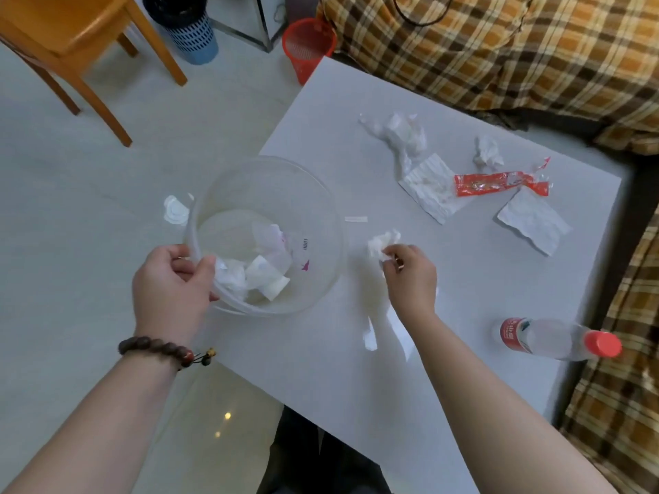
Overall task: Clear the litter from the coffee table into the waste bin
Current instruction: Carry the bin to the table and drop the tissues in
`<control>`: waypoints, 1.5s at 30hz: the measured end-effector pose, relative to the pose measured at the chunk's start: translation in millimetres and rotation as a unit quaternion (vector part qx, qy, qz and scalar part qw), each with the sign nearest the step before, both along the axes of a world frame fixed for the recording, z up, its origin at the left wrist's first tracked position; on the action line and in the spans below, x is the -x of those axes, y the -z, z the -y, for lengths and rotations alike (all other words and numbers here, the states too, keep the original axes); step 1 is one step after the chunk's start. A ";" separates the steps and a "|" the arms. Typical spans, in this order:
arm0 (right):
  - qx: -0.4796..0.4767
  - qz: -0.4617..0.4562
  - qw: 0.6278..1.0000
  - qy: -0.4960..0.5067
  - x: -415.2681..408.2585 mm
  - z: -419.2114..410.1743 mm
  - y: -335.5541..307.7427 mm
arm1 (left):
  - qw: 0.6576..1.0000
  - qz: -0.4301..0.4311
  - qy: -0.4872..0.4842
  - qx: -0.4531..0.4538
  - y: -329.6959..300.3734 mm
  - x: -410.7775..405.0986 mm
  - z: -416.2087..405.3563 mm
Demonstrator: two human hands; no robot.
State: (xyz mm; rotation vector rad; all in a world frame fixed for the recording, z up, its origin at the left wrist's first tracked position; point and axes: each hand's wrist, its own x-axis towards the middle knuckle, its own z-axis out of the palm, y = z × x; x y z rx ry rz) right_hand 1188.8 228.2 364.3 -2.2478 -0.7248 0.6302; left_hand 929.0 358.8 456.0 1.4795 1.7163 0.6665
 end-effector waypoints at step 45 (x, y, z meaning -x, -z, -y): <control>0.196 0.142 0.941 -0.238 -21.8 -137.5 120.6 | 0.996 0.038 -0.077 -0.038 39.0 59.9 -50.2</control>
